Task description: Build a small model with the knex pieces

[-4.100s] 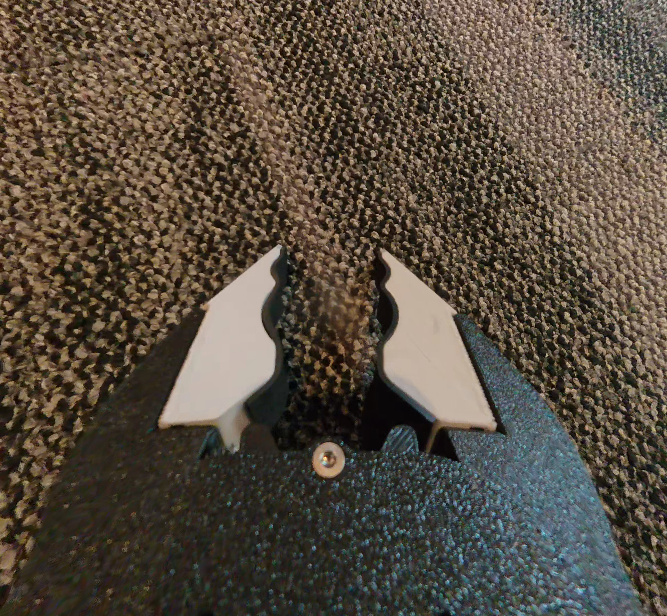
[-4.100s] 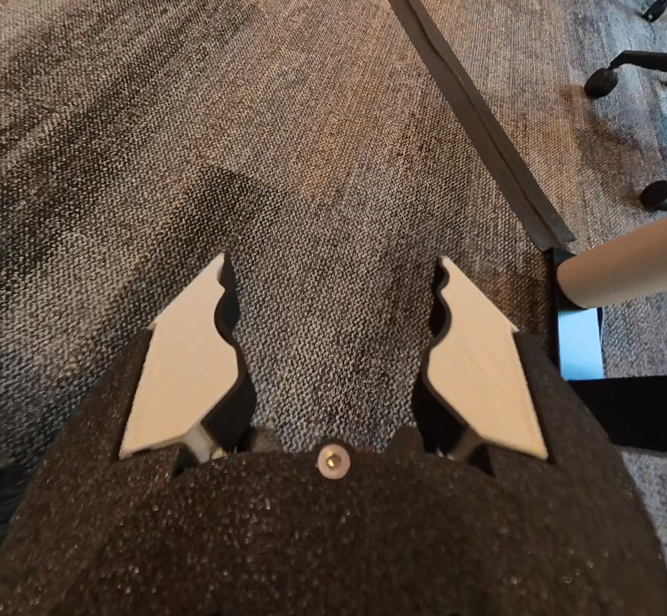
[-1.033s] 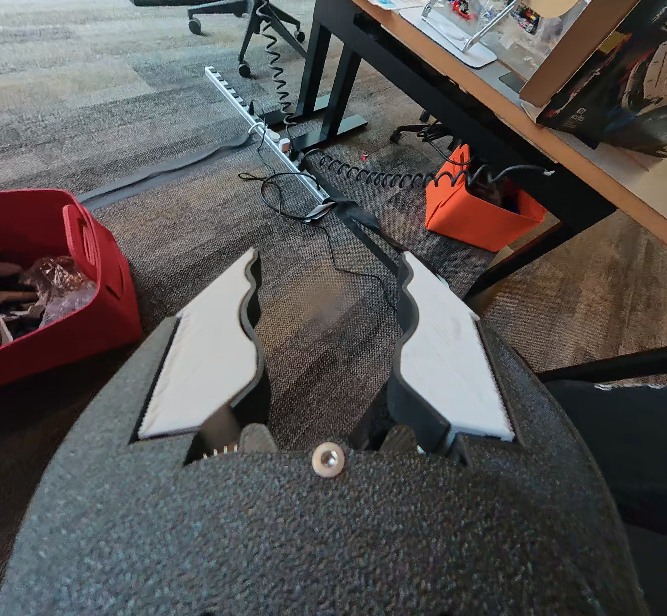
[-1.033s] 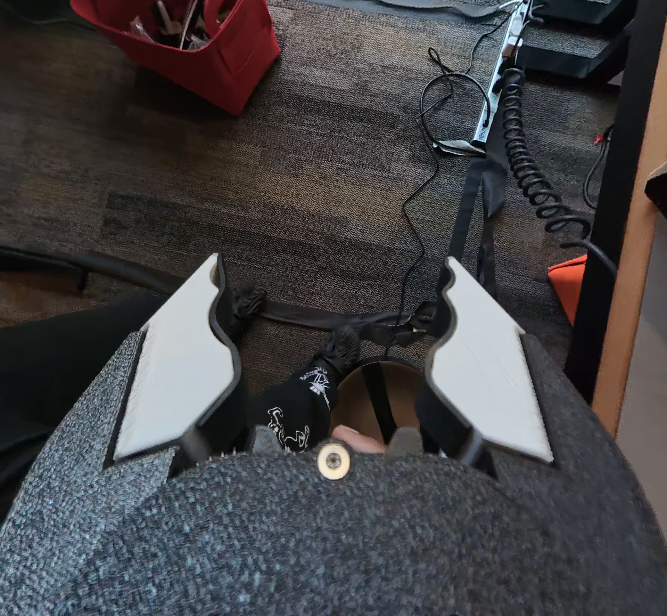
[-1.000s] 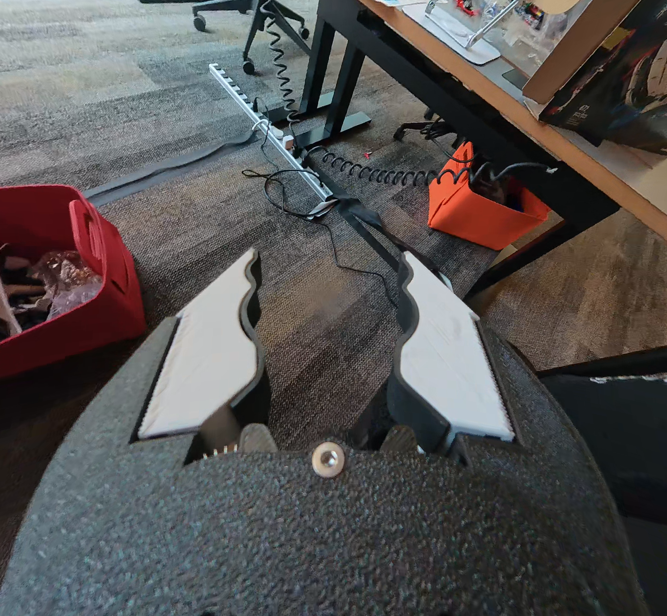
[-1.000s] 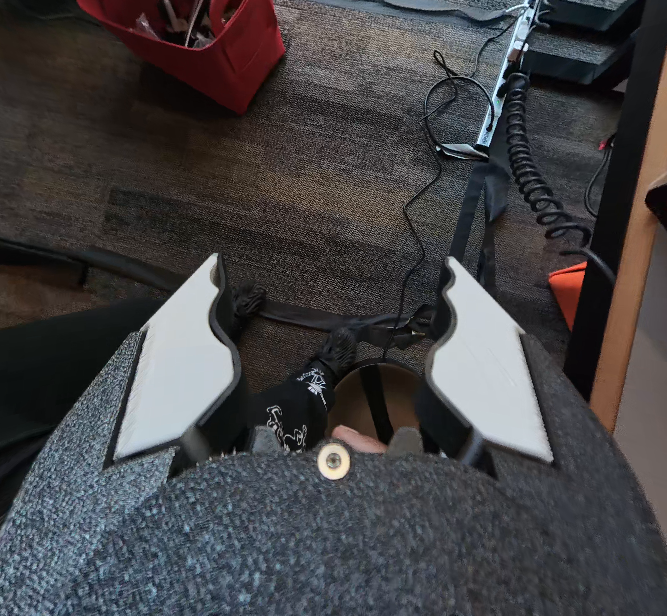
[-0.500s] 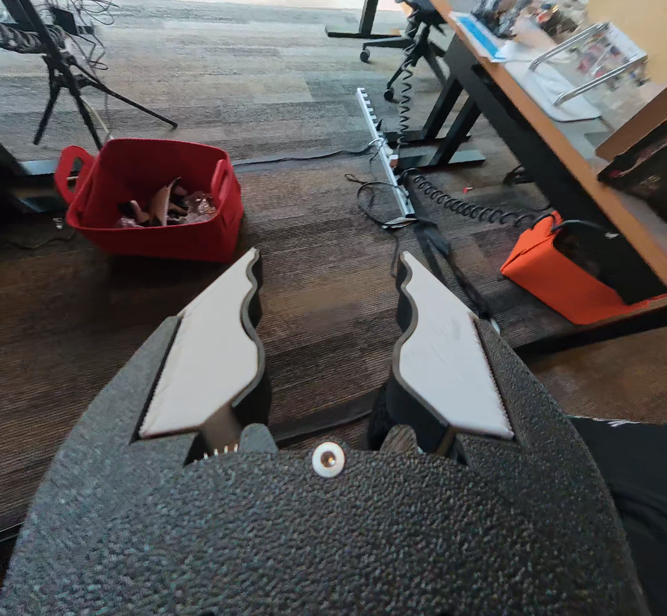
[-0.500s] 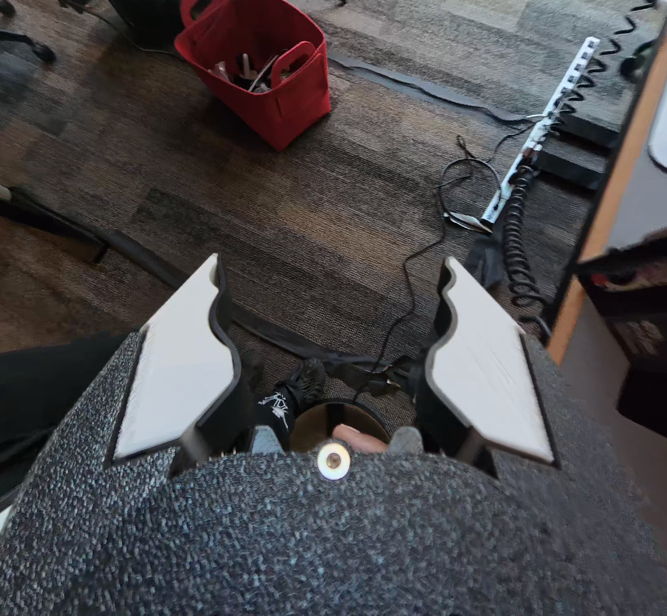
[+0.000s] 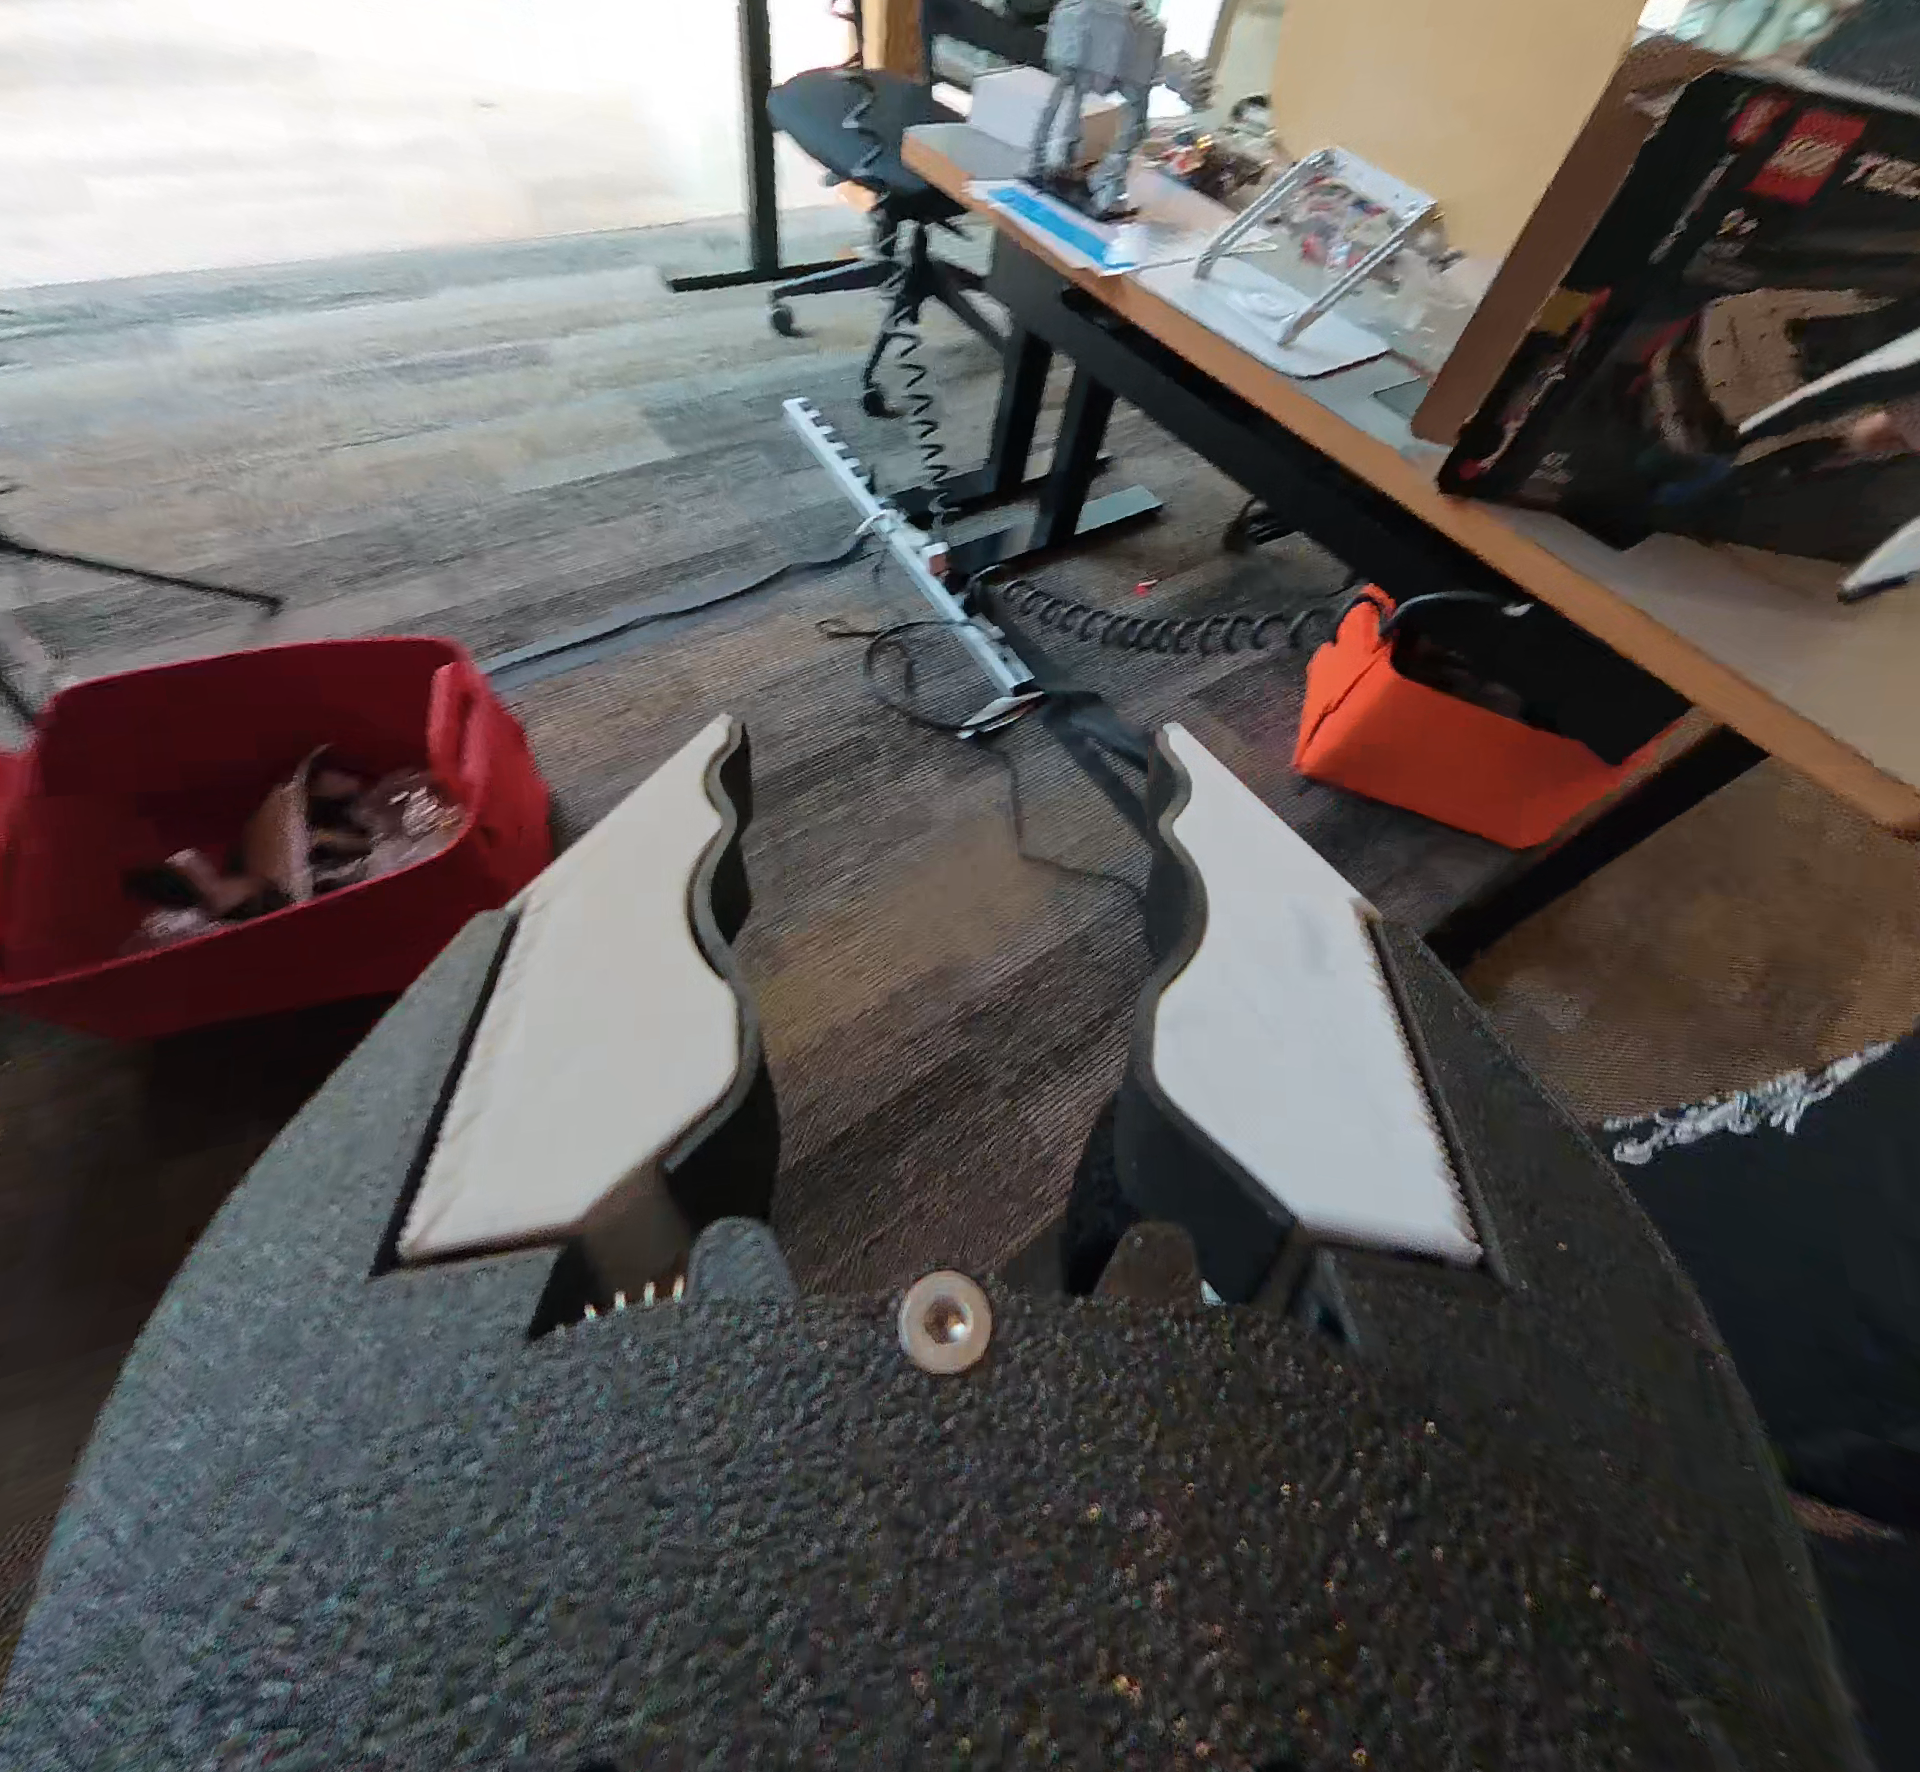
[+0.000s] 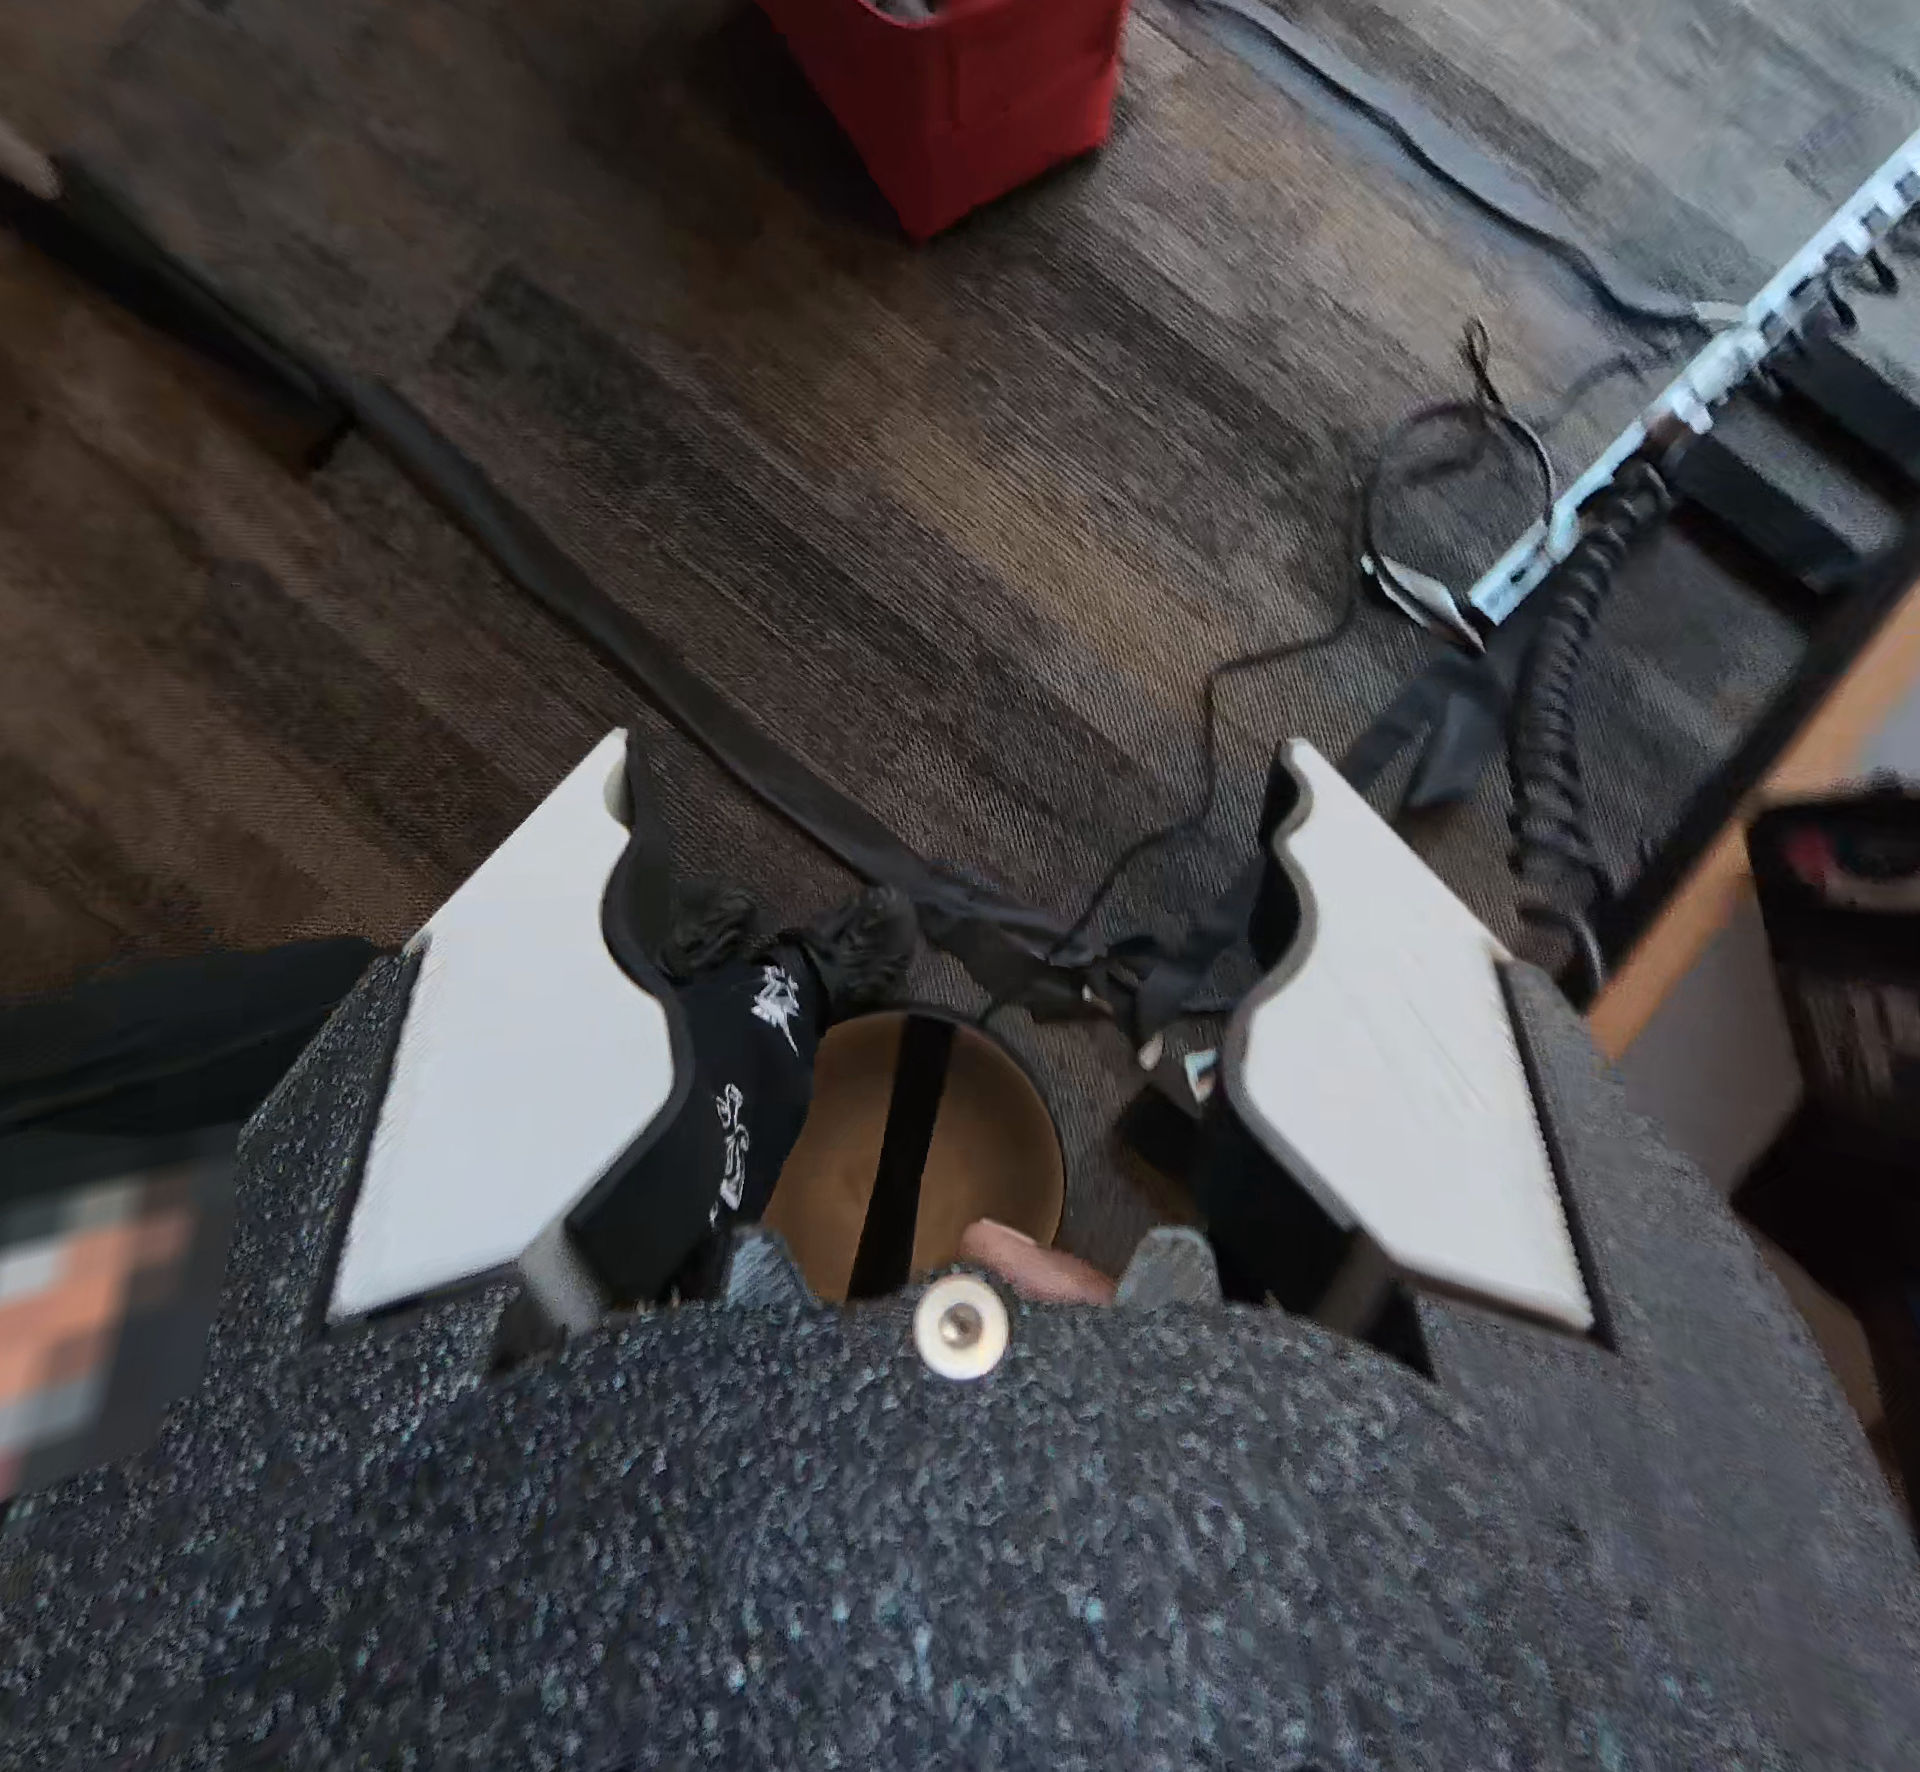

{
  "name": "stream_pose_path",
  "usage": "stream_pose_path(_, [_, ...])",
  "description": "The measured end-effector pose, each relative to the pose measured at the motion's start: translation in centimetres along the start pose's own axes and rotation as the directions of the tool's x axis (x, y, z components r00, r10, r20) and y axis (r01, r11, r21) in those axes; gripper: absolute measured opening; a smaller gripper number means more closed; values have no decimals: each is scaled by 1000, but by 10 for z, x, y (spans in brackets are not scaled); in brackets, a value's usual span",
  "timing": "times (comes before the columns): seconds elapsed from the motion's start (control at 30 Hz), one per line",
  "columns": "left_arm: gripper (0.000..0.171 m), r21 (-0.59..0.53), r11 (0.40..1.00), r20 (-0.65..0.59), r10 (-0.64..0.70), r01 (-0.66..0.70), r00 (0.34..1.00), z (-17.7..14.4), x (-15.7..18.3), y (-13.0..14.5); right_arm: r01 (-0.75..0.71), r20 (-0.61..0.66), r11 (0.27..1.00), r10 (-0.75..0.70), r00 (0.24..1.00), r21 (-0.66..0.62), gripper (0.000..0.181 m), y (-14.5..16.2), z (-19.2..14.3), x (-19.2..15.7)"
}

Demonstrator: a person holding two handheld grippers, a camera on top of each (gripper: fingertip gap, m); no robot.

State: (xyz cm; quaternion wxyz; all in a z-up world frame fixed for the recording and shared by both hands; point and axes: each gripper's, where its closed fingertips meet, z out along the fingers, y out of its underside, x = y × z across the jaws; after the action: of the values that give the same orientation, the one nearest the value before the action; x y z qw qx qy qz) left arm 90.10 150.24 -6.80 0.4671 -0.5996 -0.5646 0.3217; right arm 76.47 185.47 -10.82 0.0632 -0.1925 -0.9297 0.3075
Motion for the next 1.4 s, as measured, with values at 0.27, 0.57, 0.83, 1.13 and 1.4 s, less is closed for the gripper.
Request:
stream_pose_path(0.27, [77,-166,969,448,-91,183,889,-240,7,54,67,196,979,-106,975,192,115,-99,55,-68])
stream_pose_path(0.57, [74,-22,970,446,-207,242,871,-195,61,35,17,176,976,-57,983,219,115,-82,14,-70])
stream_pose_path(0.83, [75,13,999,90,-34,33,995,-58,26,-22,76,76,991,-84,994,108,113,-32,-11,-20])
stream_pose_path(1.13, [77,-154,950,483,-169,273,859,-240,82,19,37,365,961,-140,920,274,114,-114,79,-103])
stream_pose_path(1.4, [78,61,949,558,-289,309,778,-145,75,-22,-1,249,965,-67,966,263,117,-84,39,-63])
